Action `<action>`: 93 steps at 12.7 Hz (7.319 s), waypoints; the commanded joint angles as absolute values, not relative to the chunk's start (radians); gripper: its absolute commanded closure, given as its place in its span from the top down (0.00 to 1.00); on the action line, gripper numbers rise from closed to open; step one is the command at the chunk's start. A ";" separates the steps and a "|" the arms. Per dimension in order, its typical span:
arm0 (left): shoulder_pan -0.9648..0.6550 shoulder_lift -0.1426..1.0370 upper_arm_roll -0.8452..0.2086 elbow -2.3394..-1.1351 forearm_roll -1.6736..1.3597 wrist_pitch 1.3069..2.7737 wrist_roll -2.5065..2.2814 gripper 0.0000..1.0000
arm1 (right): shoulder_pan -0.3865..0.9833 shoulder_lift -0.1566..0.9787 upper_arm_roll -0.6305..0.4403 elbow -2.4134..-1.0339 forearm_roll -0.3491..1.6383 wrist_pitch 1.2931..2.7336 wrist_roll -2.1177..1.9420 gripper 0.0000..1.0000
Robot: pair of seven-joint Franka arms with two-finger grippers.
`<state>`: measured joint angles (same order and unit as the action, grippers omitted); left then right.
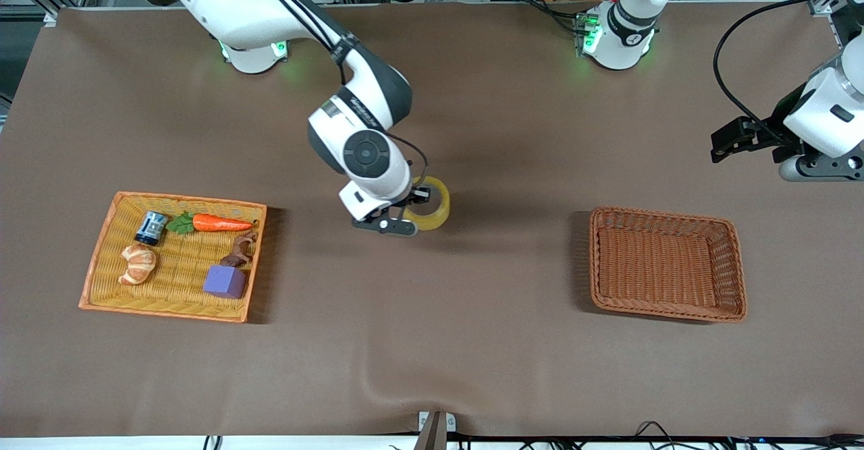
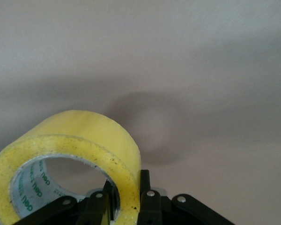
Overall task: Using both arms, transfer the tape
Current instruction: 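Carry the tape roll with the right gripper toward the table middle, then reach the left gripper to the tape while the right gripper withdraws, then grasp the tape roll's rim with the left gripper and lift it, then carry the tape roll with the left gripper over the brown basket, then lower the tape into the basket and open the left gripper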
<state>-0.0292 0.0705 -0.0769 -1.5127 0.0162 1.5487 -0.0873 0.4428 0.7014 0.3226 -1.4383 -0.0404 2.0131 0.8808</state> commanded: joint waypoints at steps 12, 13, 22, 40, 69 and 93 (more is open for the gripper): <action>-0.095 0.103 -0.130 -1.500 -0.054 1.555 -0.124 1.00 | 0.456 0.707 0.304 -1.420 -0.124 2.064 0.944 1.00; -0.110 0.104 -0.132 -1.500 -0.055 1.558 -0.147 1.00 | 0.422 0.677 0.304 -1.425 -0.123 2.019 0.877 1.00; -0.377 0.282 -0.147 -1.511 -0.066 1.747 -0.337 1.00 | 0.005 0.411 0.307 -1.594 -0.115 1.842 0.337 1.00; -0.566 0.689 -0.150 -1.534 -0.092 2.043 -0.657 1.00 | 0.014 -0.063 -0.041 -1.617 0.018 1.603 -0.045 1.00; -0.336 0.398 -0.140 -1.577 -0.008 1.933 -0.476 0.00 | -0.063 -0.011 -0.046 -1.594 0.046 1.560 -0.089 1.00; 0.146 0.483 -0.138 -1.580 0.091 1.942 -0.063 0.00 | -0.046 -0.005 -0.038 -1.588 0.003 1.566 -0.086 1.00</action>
<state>0.1243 0.4190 -0.1253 -1.5913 0.0689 1.8842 -0.0725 -0.0451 0.0021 -0.0435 -1.5876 0.0152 1.5650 -0.0801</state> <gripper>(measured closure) 0.775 0.000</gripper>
